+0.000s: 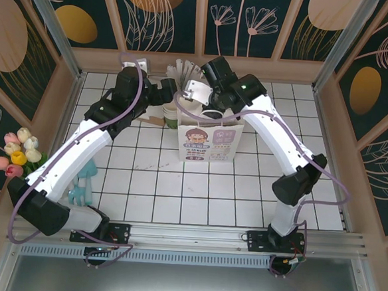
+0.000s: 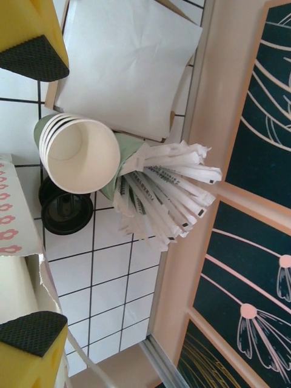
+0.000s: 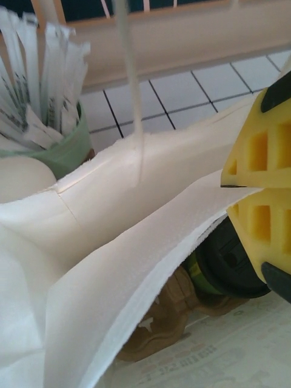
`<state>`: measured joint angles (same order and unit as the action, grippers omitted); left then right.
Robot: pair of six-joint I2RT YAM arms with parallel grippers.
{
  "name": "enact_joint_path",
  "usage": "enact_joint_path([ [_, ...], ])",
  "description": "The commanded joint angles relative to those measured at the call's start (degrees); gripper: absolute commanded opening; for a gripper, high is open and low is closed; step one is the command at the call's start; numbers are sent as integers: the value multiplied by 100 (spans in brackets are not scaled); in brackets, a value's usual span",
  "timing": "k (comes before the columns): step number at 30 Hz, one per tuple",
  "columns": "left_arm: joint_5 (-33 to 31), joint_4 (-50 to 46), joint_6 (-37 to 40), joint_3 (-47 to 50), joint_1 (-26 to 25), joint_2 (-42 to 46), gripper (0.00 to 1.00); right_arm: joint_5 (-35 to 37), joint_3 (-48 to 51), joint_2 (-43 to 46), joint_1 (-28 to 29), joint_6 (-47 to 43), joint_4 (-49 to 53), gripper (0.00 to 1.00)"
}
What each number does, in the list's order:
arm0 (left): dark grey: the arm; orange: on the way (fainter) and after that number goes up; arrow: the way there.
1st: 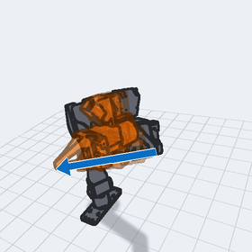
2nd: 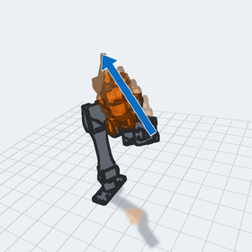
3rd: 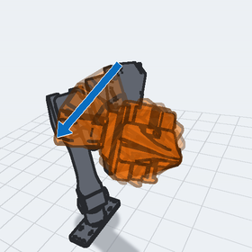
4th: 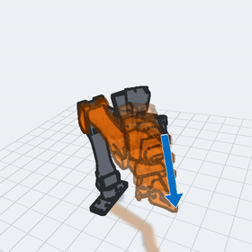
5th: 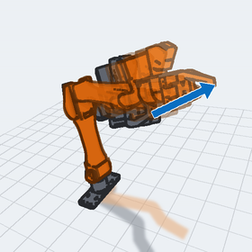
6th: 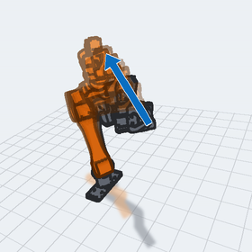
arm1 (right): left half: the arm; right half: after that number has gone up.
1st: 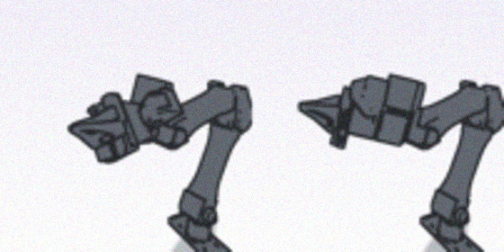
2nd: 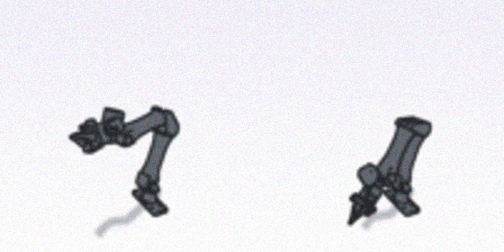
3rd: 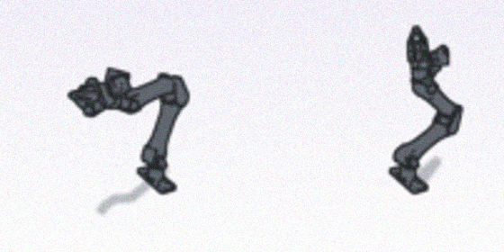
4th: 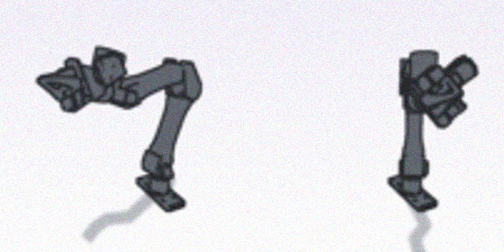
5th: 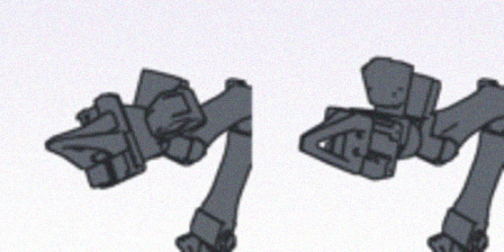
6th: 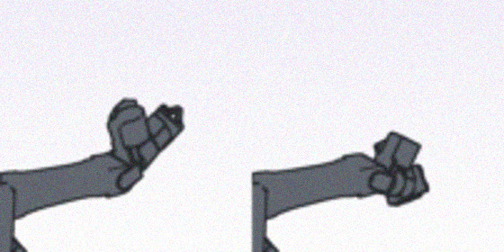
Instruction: Pack the takeout coffee
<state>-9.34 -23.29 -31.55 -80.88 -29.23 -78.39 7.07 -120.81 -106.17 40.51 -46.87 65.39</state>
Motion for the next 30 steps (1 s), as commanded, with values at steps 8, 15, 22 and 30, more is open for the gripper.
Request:
enact_joint_path([
  [8,258,211,80,142,32,27,99,-1132,14,-649,-350,-228,229,0],
  [15,266,167,147,152,32,-93,99,-1575,333,-761,-395,-318,-60,0],
  [22,179,180,202,118,32,-59,98,-1276,568,-520,-392,-383,-448,12],
  [30,91,229,180,160,103,91,99,-1404,636,-48,-413,-472,-522,33],
])
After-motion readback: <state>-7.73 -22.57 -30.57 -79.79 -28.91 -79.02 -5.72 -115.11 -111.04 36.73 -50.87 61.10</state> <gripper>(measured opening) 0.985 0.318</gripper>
